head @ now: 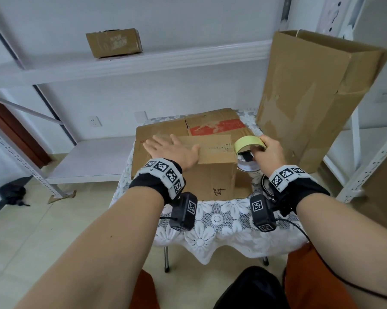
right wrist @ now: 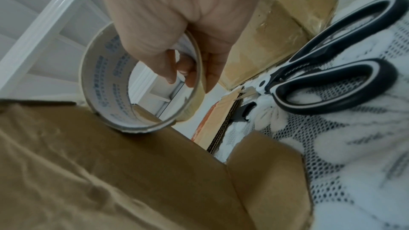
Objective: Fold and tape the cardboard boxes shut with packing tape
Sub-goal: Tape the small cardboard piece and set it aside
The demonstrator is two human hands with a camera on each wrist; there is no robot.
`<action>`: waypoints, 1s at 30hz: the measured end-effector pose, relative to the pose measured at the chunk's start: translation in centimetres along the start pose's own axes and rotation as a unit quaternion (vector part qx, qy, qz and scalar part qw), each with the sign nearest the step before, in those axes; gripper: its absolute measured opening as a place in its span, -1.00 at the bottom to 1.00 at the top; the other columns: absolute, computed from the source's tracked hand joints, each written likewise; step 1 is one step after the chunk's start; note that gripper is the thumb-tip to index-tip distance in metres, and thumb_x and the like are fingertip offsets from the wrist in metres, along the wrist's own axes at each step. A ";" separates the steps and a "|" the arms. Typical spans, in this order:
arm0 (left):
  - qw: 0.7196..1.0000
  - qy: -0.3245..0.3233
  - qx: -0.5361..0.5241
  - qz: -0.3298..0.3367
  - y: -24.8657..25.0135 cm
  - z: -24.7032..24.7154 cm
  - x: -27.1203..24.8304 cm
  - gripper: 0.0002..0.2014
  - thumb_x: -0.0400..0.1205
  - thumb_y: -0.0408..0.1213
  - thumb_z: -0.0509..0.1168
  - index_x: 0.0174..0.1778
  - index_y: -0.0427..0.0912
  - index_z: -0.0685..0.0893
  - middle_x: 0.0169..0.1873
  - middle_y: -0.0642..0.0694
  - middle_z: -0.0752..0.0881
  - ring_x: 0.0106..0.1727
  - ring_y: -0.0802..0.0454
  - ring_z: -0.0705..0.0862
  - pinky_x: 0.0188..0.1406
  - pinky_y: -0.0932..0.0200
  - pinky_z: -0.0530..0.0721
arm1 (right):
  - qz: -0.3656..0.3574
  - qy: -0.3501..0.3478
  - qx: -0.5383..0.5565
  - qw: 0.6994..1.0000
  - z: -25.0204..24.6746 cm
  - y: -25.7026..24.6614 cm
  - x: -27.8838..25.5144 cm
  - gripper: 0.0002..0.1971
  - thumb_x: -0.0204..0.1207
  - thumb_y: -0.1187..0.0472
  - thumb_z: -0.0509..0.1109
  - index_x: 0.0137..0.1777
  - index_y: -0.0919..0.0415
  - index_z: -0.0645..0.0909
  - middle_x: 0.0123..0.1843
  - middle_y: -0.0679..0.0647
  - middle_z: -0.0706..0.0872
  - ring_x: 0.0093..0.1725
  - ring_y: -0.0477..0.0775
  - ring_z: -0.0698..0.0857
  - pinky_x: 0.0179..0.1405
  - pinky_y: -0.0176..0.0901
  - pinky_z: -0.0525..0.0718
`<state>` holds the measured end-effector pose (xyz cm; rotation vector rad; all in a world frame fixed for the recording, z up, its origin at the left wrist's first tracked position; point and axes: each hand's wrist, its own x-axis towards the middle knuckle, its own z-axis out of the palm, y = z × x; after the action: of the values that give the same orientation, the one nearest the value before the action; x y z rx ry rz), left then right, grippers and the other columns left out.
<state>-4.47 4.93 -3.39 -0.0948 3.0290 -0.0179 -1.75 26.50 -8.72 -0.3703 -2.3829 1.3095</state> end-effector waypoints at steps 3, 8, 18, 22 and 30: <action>0.996 -0.025 -0.011 0.082 2.4 0.1 -0.6 -0.17 0.65 0.37 -0.28 0.72 -0.10 -0.20 0.68 -0.30 -0.23 0.69 -0.33 -0.22 0.61 -0.43 -0.17 | 0.010 -0.008 0.024 1.000 -0.1 0.1 0.1 -0.86 0.52 0.44 0.31 0.02 0.38 0.65 -0.10 0.23 0.68 -0.13 0.17 0.62 -0.18 -0.17 0.50; 0.970 -0.065 -0.012 0.235 6.4 -0.2 -1.1 -0.26 0.68 0.34 -0.19 0.72 0.07 -0.16 0.70 -0.05 -0.24 0.70 -0.15 -0.25 0.57 -0.50 -0.22 | 0.019 -0.015 0.064 0.998 -0.2 0.1 0.0 -0.86 0.52 0.41 0.32 0.03 0.31 0.65 -0.09 0.17 0.67 -0.12 0.10 0.60 -0.17 -0.20 0.49; 0.957 0.003 -0.043 0.287 7.5 0.4 0.2 -0.31 0.62 0.14 0.17 0.68 0.10 0.15 0.66 -0.09 0.16 0.67 -0.16 0.04 0.67 -0.23 -0.11 | 0.079 -0.054 0.083 0.992 0.0 1.4 0.0 -0.61 0.58 0.56 0.11 0.28 0.25 0.57 0.02 0.21 0.69 -0.07 0.16 0.68 -0.35 -0.29 0.54; 0.960 -0.016 -0.039 0.278 7.8 0.5 0.3 -0.30 0.62 0.15 0.16 0.69 0.15 0.11 0.70 -0.12 0.08 0.70 -0.16 -0.02 0.66 -0.26 -0.17 | 0.084 -0.073 0.052 0.992 0.1 2.0 0.2 -0.47 0.56 0.56 0.08 0.49 0.21 0.42 0.25 0.24 0.63 -0.20 0.12 0.66 -0.43 -0.22 0.59; 0.959 -0.029 -0.053 0.277 7.4 0.4 0.4 -0.16 0.53 0.20 0.28 0.70 0.13 0.06 0.70 -0.08 0.08 0.70 -0.12 -0.02 0.67 -0.22 -0.20 | 0.030 -0.064 -0.016 0.997 0.8 3.0 -0.5 -0.67 0.48 0.57 0.13 0.08 0.19 0.50 -0.04 0.21 0.64 -0.15 0.25 0.67 -0.46 0.00 0.73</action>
<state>-5.29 12.31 -3.95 0.7268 2.8810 0.1905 -1.56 27.27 -11.78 -0.3795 -2.5198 1.3610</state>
